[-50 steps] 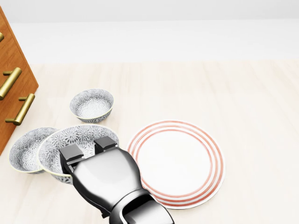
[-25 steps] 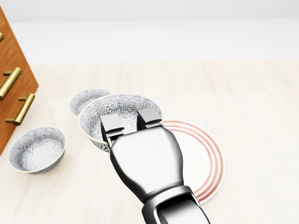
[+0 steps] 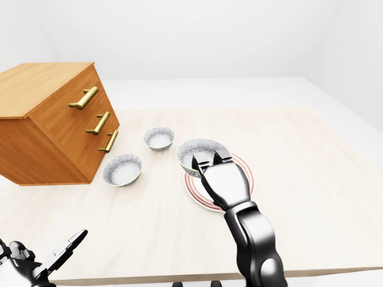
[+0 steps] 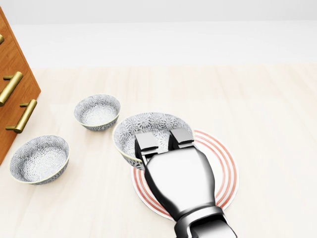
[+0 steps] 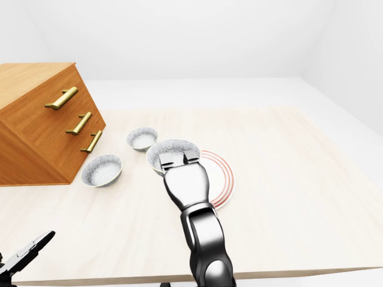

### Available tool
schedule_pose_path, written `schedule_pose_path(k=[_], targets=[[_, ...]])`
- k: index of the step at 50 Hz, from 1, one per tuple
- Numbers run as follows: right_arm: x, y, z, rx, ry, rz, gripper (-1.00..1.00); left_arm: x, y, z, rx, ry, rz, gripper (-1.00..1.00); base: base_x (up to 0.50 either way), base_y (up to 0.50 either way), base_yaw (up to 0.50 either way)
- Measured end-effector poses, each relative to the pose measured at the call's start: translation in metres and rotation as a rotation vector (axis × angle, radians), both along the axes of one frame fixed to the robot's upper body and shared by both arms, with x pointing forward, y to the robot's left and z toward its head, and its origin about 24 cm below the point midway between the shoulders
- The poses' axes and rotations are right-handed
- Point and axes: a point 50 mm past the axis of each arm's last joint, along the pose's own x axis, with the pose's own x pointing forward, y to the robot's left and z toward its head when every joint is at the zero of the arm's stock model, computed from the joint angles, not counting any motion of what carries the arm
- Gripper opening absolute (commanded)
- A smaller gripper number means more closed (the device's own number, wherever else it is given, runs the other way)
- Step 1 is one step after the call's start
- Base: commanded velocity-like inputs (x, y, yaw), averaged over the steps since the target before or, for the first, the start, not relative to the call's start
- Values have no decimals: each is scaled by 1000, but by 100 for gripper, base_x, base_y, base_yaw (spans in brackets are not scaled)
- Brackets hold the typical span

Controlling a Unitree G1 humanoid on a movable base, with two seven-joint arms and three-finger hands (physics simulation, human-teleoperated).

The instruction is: Put the bowl at the front on the plate.

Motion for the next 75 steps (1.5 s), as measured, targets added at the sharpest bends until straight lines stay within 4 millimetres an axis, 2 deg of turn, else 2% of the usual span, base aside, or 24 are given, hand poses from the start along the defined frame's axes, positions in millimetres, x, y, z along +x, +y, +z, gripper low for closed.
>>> schedule_pose_path(k=[22,36,61,75], targets=[[-20,-30,-33,250,-165,-31,-100,-2,-1,2,7,-7,-3,100,0,0,0],[-24,-31,-50,193,-149,-38,-100,0,-1,0,9,-8,-4,100,0,0,0],[-25,-31,-57,161,-133,-39,-100,0,-1,-2,6,-5,-4,100,0,0,0],[-22,-38,-68,43,-84,-70,-100,1,-1,-2,6,-5,-3,100,0,0,0]])
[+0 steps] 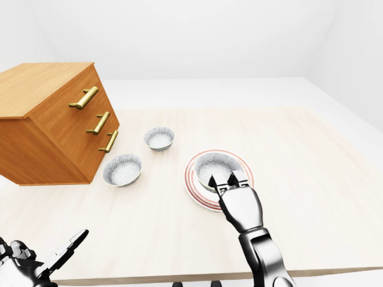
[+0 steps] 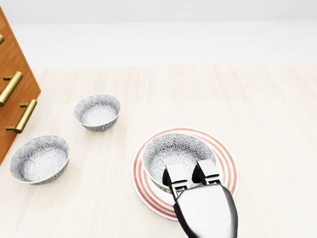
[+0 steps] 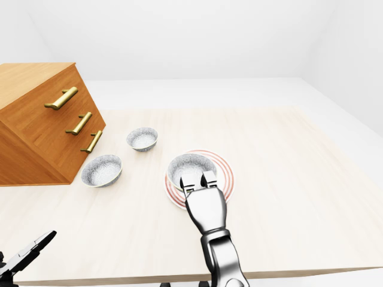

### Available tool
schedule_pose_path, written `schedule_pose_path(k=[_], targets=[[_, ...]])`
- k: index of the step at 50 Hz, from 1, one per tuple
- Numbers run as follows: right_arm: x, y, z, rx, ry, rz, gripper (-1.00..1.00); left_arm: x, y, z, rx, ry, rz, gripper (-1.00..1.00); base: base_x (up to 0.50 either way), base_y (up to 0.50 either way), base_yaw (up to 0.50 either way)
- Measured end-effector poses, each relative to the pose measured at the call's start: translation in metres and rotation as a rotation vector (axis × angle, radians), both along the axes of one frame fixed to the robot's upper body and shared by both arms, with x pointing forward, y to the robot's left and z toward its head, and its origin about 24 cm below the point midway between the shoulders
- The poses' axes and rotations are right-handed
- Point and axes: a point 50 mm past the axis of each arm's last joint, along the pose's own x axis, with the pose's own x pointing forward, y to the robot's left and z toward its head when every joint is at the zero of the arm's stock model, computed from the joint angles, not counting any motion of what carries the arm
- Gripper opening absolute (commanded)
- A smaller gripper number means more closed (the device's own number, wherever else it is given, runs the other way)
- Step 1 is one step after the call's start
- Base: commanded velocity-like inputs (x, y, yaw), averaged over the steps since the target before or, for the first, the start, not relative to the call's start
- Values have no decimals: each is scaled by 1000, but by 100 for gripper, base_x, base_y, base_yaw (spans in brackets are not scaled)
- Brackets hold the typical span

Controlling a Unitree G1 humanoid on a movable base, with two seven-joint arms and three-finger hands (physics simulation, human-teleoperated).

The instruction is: Put the bowl at the front on the plate.

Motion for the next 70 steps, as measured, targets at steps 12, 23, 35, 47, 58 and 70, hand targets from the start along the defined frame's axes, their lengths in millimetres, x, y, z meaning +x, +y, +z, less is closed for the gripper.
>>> schedule_pose_path(k=[12,23,35,47,58,70], targets=[[3,-7,-5,-42,15,-38,-100,1,0,-2,-7,6,0,100,0,0,0],[2,-9,-6,-121,26,-59,-100,2,0,-6,-20,16,-2,100,0,0,0],[0,-8,-5,-145,20,-59,-100,3,0,-8,-27,21,-2,100,0,0,0],[-1,-8,-4,-152,18,-58,-100,3,0,-9,-30,23,-2,100,0,0,0],[7,-6,-5,-173,22,-60,-100,3,0,-8,-27,20,-1,100,0,0,0],[15,-5,-11,-191,37,-64,-100,3,0,-8,-31,17,-1,100,0,0,0]])
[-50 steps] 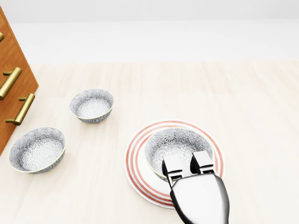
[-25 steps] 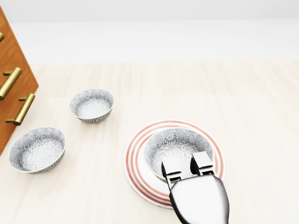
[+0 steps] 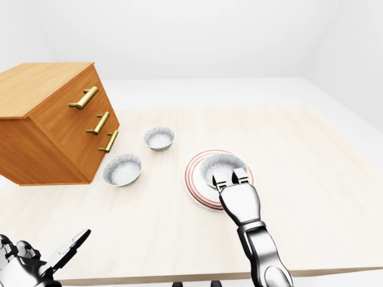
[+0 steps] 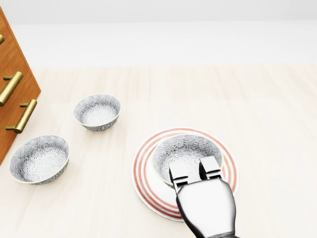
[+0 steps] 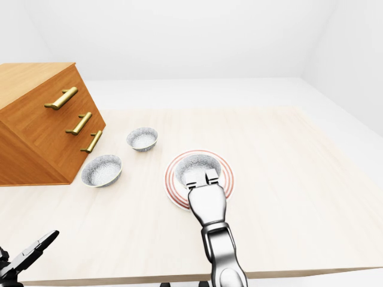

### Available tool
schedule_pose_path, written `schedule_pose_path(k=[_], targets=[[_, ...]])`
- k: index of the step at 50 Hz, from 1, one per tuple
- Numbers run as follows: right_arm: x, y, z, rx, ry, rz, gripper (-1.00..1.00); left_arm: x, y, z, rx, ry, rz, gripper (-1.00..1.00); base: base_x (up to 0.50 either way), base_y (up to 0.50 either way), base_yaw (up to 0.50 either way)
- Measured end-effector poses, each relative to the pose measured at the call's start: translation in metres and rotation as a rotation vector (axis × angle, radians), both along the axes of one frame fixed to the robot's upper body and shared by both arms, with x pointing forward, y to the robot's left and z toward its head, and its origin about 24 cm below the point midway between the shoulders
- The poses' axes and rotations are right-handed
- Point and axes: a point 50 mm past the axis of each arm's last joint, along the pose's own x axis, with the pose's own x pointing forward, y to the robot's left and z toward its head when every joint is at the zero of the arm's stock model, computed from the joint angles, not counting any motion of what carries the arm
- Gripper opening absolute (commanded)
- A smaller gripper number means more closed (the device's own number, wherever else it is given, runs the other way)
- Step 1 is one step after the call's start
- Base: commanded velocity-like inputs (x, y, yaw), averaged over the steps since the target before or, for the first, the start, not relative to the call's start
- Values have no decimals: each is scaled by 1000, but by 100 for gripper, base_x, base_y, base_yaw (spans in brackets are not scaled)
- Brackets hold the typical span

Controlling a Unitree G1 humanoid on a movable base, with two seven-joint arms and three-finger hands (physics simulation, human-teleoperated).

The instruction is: Put the bowl at the front on the plate.

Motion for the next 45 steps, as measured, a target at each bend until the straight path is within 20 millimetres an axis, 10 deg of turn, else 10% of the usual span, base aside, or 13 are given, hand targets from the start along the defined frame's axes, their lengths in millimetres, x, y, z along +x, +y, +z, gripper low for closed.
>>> schedule_pose_path(k=[45], targets=[[25,5,-7,140,-100,12,-100,-2,-1,-1,-3,1,-6,100,0,0,0]])
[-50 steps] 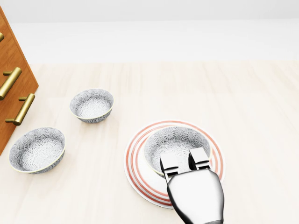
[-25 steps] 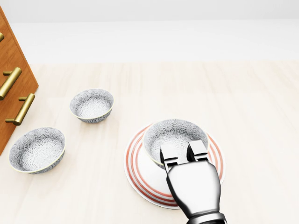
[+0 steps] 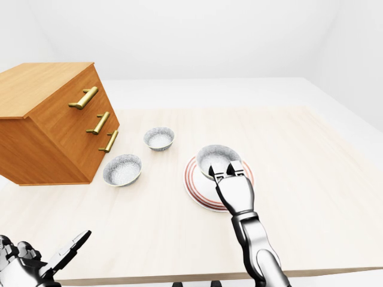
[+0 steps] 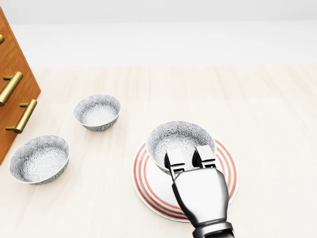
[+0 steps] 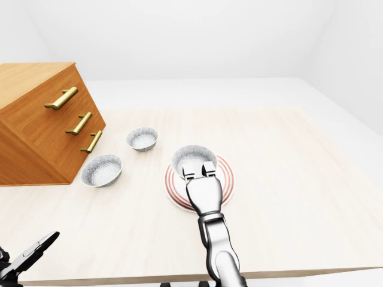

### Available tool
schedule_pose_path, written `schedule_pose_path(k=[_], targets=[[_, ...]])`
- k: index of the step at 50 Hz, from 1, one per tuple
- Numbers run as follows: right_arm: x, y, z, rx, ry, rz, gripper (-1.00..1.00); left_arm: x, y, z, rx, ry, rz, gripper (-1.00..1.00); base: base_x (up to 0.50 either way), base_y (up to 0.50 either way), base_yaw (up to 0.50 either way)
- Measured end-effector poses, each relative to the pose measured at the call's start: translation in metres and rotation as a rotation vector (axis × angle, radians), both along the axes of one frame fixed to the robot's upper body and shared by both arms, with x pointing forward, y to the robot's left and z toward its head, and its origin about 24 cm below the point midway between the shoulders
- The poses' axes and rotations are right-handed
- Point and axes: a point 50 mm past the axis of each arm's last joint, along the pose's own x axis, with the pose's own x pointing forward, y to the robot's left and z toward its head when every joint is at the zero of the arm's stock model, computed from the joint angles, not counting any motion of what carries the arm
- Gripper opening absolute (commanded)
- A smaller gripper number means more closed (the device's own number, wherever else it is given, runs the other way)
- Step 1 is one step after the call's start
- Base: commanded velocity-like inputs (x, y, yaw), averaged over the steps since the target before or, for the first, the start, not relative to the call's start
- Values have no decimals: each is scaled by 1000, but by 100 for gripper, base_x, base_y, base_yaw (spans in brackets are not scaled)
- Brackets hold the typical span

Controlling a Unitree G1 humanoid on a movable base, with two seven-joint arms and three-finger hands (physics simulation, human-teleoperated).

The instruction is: Put the bowl at the front on the plate.

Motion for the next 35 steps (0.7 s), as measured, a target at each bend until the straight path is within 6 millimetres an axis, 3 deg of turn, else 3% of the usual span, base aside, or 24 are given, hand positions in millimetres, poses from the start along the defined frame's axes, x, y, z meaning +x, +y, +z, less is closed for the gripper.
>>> schedule_pose_path(k=[35], targets=[[-11,-6,-14,-64,54,-11,-100,0,0,0,-4,-2,0,100,0,0,0]])
